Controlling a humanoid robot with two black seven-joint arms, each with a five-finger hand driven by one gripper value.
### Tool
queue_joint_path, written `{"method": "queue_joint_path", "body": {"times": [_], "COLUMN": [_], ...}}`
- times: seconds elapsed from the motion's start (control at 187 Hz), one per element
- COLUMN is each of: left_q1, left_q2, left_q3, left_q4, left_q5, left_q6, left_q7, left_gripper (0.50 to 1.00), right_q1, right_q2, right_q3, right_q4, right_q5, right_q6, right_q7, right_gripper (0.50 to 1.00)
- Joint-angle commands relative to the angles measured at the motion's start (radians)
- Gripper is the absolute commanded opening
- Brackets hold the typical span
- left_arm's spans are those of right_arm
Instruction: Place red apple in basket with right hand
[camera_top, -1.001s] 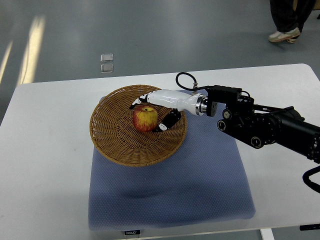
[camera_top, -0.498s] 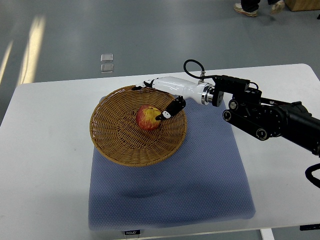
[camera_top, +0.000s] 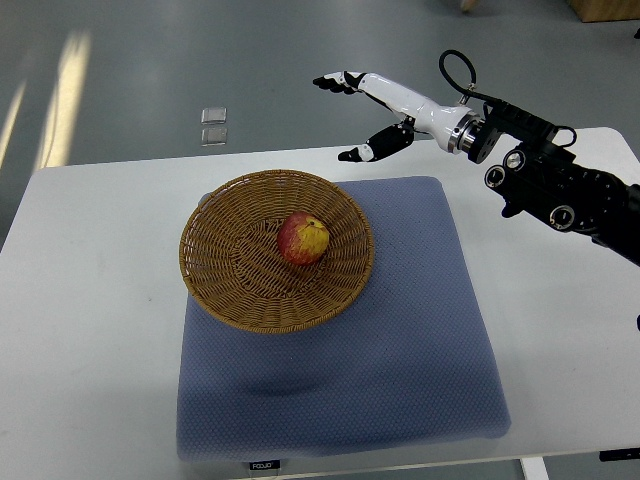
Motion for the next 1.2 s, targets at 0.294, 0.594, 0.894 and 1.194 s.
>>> {"method": "queue_joint_path", "body": {"times": [0.294, 0.594, 0.894, 1.194], "left_q1": [0.0, 0.0, 0.0, 0.0], "left_q2": [0.0, 0.0, 0.0, 0.0], "left_q3": [0.0, 0.0, 0.0, 0.0], "left_q4": [0.001, -0.001, -0.001, 0.001], "left_q5": [0.0, 0.0, 0.0, 0.0], "left_q6": [0.0, 0.0, 0.0, 0.0], "left_q7": [0.0, 0.0, 0.0, 0.0], "left_gripper": [1.0, 1.0, 1.0, 1.0], "right_q1": [-0.046, -0.089, -0.127, -0.181], "right_q2": [0.008, 0.014, 0.042, 0.066], "right_q3": [0.041, 0.037, 0.037, 0.037], "right_q4": [-0.03, -0.038, -0.034, -0.036], "right_q5": [0.588, 0.967, 1.16, 1.123], "right_q6": [-0.025, -0.041, -0.047, -0.036], "right_q7": [-0.002, -0.077, -0.083, -0.054], "right_gripper": [0.915, 0.915, 0.917, 0.917]}}
